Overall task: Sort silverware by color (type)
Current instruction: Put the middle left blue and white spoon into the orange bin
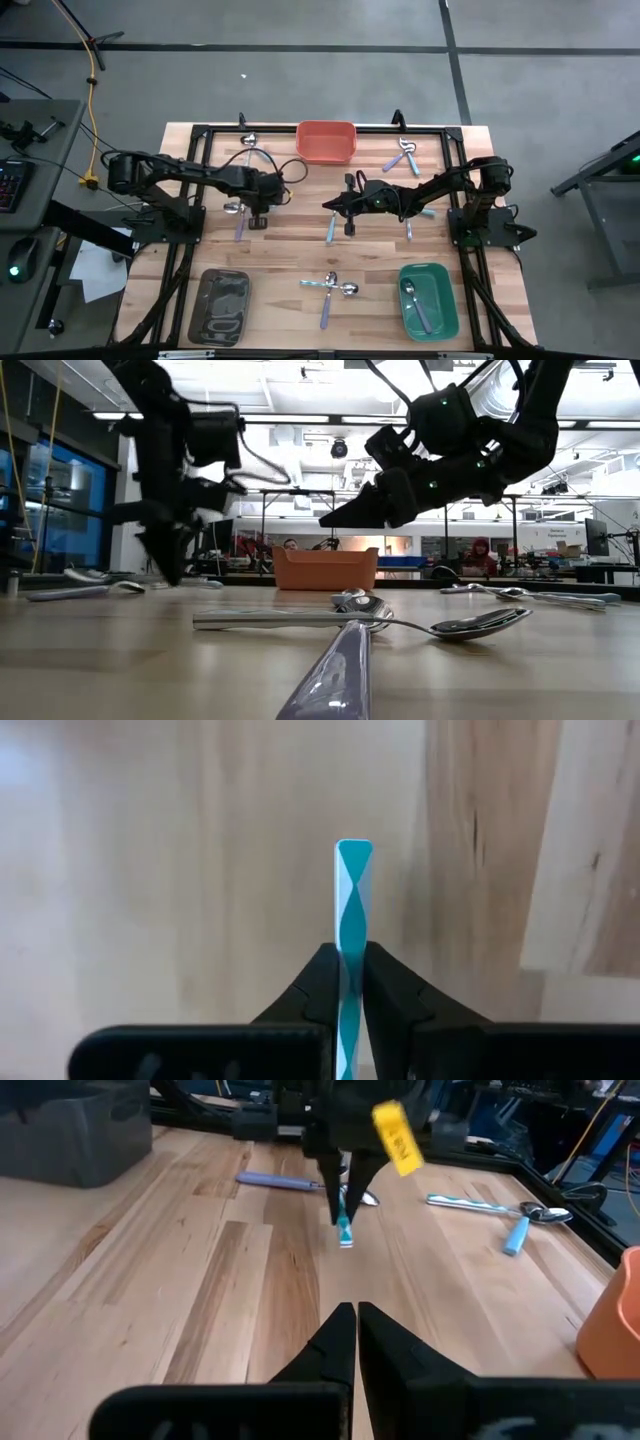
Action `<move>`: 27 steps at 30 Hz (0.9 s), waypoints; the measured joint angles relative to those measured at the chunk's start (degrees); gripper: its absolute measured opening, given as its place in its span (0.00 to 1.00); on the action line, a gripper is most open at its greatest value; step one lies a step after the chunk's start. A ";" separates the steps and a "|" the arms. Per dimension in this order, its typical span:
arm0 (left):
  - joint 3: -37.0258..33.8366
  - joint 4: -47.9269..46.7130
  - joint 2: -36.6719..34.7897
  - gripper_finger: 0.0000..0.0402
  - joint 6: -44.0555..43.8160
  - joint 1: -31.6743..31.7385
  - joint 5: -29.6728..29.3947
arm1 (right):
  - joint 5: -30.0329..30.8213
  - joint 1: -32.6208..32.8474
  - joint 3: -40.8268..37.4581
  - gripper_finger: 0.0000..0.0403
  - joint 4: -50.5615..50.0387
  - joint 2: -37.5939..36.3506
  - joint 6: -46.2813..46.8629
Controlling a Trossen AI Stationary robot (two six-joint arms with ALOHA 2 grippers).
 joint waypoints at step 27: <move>-14.72 54.33 -22.52 0.04 -15.27 4.93 11.87 | 0.15 -0.11 8.77 0.15 -2.86 1.14 12.79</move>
